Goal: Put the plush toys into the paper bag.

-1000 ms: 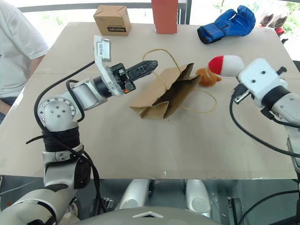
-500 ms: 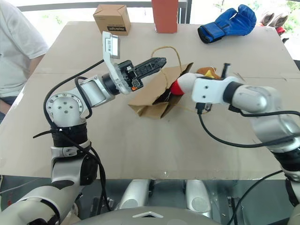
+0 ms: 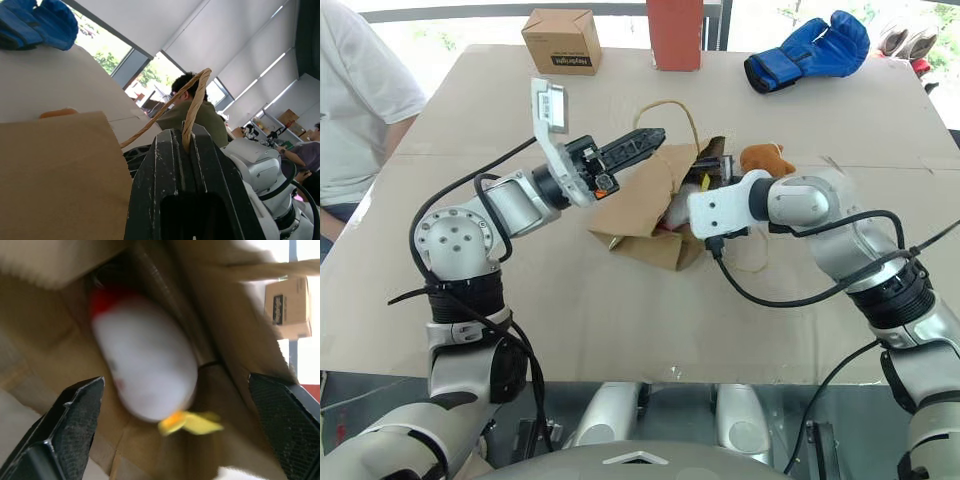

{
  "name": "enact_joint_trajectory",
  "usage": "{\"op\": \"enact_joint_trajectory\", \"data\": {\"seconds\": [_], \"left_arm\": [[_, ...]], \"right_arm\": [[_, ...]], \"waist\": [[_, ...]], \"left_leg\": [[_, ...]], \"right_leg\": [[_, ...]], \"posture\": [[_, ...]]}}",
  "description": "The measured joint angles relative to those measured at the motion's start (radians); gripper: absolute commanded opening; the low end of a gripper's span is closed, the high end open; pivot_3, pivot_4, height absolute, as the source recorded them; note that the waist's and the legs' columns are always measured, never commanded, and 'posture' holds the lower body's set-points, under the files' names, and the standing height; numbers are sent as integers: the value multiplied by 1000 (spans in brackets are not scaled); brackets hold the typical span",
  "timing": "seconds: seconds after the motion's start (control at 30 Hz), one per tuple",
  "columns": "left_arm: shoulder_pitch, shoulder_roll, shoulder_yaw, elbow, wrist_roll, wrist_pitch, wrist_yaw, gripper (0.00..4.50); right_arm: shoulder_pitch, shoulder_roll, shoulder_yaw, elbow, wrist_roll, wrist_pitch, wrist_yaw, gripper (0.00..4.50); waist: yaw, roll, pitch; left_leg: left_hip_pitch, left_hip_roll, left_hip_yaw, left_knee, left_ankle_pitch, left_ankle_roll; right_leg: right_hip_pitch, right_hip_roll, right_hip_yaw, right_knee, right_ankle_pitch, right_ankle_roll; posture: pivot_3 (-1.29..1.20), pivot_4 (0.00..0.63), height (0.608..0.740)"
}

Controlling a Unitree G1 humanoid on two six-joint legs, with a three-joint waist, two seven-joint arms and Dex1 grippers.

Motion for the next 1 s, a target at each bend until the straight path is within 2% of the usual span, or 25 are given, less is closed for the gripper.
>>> {"op": "enact_joint_trajectory", "data": {"seconds": [0.17,0.3,0.47,0.6,0.73,0.77,0.83,1.0], "left_arm": [[26,27,20,-3,37,-37,10,0],[42,34,31,-14,59,-61,24,0],[44,53,36,-19,97,-87,41,0],[32,91,43,-8,135,-112,37,0],[11,105,43,-1,153,-126,18,0],[11,105,42,-1,154,-126,17,0],[11,104,42,-1,154,-126,17,0],[10,92,38,-13,154,-126,21,0]], "right_arm": [[70,10,-215,-62,158,245,-14,4362],[45,45,-344,-1,191,389,-131,4362],[-127,131,-383,280,174,595,-306,4362],[-238,192,-376,506,176,597,-340,4362],[-334,301,-376,855,192,524,-377,4362],[-342,312,-372,914,191,499,-380,4141],[-361,322,-372,1022,189,448,-388,3404],[-382,320,-372,1111,185,349,-398,968]], "waist": [[1,0,0],[-3,0,0],[-8,0,0],[-7,0,0],[-7,0,0],[-5,0,1],[-3,0,1],[-8,0,1]], "left_leg": [[0,0,0,1,0,0],[1,0,1,1,0,0],[2,0,2,-1,0,0],[1,0,2,-2,0,0],[1,0,2,-3,0,0],[1,0,2,-3,0,0],[1,-1,2,-3,0,0],[1,0,2,-3,0,0]], "right_leg": [[0,0,0,0,0,0],[1,0,0,1,0,0],[-1,0,2,2,0,-1],[-1,0,2,1,0,-1],[-1,0,2,1,0,-1],[-1,0,2,0,0,-1],[-1,0,2,0,0,-1],[-1,0,2,1,0,-1]], "posture": [[0,150,740],[0,150,740],[0,150,740],[0,150,740],[0,150,740],[0,150,740],[0,150,740],[0,150,740]]}}
